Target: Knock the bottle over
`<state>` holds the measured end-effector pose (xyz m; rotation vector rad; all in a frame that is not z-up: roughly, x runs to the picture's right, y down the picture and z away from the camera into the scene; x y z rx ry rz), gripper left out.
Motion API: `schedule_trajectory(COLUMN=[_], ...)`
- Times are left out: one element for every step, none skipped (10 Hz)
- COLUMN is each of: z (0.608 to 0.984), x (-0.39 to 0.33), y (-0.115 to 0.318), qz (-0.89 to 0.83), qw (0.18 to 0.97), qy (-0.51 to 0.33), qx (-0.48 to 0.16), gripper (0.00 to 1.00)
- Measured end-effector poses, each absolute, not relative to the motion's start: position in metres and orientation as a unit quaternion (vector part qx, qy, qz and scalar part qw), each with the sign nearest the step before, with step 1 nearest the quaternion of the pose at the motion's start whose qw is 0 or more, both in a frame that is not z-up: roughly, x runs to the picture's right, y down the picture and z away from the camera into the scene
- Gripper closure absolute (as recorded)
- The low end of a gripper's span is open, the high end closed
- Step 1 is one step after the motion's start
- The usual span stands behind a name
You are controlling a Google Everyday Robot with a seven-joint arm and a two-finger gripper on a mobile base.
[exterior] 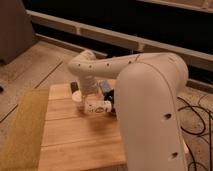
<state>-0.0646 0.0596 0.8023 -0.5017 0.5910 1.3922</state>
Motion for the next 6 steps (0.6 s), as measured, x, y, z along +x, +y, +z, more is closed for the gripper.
schedule_trajectory(z=[0.8023,0.802,0.8016,0.8019,0.8019,0.8019], x=[-0.0614,-0.0636,-0.0648,-0.064,-0.0636,-0.0643], y=[0.0573,0.0575,0.0583,0.0579,0.0578,0.0579], qz=[0.627,0.626,0.626,0.626,0.626,0.625], qw=[0.698,0.699,0.699,0.699,0.699,0.699], qy=[0.265,0.264,0.264,0.264,0.264,0.264], qx=[-0.223,-0.224,-0.226,-0.225,-0.225,-0.225], gripper=[0.35,0.35,0.35,0.35,0.35,0.35])
